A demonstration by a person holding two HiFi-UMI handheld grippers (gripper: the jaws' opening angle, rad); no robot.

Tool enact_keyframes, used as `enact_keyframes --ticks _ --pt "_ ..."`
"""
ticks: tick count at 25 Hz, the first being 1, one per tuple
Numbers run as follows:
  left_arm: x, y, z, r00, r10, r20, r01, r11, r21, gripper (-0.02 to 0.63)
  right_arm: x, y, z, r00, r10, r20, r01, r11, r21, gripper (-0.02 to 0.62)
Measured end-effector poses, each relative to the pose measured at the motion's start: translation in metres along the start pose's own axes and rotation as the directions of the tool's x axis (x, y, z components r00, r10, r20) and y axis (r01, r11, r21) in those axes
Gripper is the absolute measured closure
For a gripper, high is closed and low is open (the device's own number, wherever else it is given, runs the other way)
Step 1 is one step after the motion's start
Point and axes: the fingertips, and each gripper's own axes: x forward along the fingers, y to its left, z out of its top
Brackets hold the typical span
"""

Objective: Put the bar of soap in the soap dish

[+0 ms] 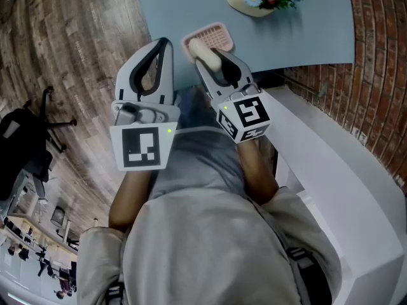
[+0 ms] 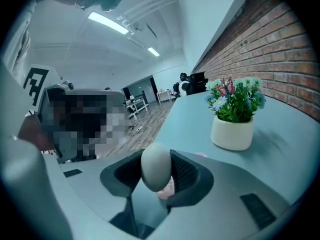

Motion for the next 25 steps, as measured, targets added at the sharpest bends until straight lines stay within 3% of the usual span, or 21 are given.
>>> enact_keyframes --ticks 25 --pt "0.005 0.002 -0.001 1.000 0.006 -0.004 -0.006 1.000 -0.006 0.603 0.010 -0.006 -0.015 0.999 0.011 -0.046 -0.011 1.000 0.004 0.436"
